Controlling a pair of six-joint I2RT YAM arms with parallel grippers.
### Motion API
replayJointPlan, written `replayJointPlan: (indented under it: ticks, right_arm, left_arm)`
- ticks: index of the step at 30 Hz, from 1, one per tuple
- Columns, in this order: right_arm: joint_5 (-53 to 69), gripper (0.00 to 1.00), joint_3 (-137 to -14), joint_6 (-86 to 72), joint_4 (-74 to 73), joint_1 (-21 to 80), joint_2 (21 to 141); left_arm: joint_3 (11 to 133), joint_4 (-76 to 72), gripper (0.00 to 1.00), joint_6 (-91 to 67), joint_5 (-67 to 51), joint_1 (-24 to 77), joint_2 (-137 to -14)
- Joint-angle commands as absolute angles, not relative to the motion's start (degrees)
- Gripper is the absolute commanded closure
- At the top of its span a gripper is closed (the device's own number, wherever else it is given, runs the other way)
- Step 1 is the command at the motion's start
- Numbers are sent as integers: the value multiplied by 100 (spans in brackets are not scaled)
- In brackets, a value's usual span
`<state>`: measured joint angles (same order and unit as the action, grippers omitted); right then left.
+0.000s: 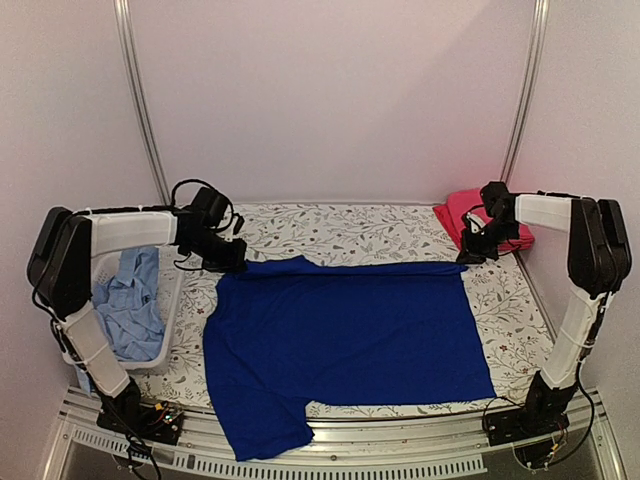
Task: Fold and stack the mixed laundry pile
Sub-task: Fold the flattened T-shirt at the center of the board.
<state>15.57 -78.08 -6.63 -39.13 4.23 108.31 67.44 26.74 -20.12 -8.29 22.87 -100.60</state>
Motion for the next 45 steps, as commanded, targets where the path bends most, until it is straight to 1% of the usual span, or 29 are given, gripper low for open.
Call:
replayJointPlan:
  ticks: [1,6,12,13,14,15,17,18,19,20,22,24,29,35,45]
  right_arm:
    - [1315,100,-7553,-559,-4045,365,10615]
    - [1505,100,-7170,-651,-3777,361,10806]
    - [1397,100,-6955,-720,-3788,363,10844]
    - [1389,98,-6993,-720,-3869,361,10859]
    - [1386,91,-7056,-693,-3962,360,10888]
    - [1372,80,-7126,-680,-4045,356,10925]
    - [1306,70,-7270,-694,-4130,353,10882]
    - [1256,63,-7360,-710,-4176,332,10789]
    - [1216,56,-7451,-733,-4228,309,10733]
    - [1198,52,-7563,-745,-4313,288,10674]
    - [1229,47,-7759,-719,-4390,257,10600]
    - [1399,46,-7923,-645,-4384,255,10545]
    - [2297,46,-8072,-446,-4272,275,10688]
    - [2463,48,-7973,-370,-4310,359,10814]
    - [2746,48,-7926,-412,-4247,419,10732]
  left_arm:
    - [6626,2779,100,-1948,-850,2305,-9787]
    - [6250,2556,100,-1960,-1054,2404,-9969]
    - [5998,2468,100,-1913,-1124,2496,-10219]
    - [6013,2498,100,-1888,-1158,2489,-10217]
    - [6050,2549,97,-1866,-1191,2488,-10190]
    - [6084,2594,87,-1847,-1210,2487,-10105]
    - [6128,2574,72,-1821,-1232,2449,-9871]
    - [6161,2555,67,-1816,-1246,2410,-9764]
    - [6213,2550,64,-1849,-1263,2323,-9685]
    - [6280,2549,62,-1892,-1334,2233,-9636]
    - [6424,2540,61,-1973,-1406,2059,-9635]
    - [6667,2560,60,-2001,-1297,1974,-9764]
    - [7313,2645,58,-2140,-1243,1836,-10458]
    - [7899,2627,57,-2245,-1348,1836,-11279]
    - [8849,3132,55,-2266,-646,1853,-12365]
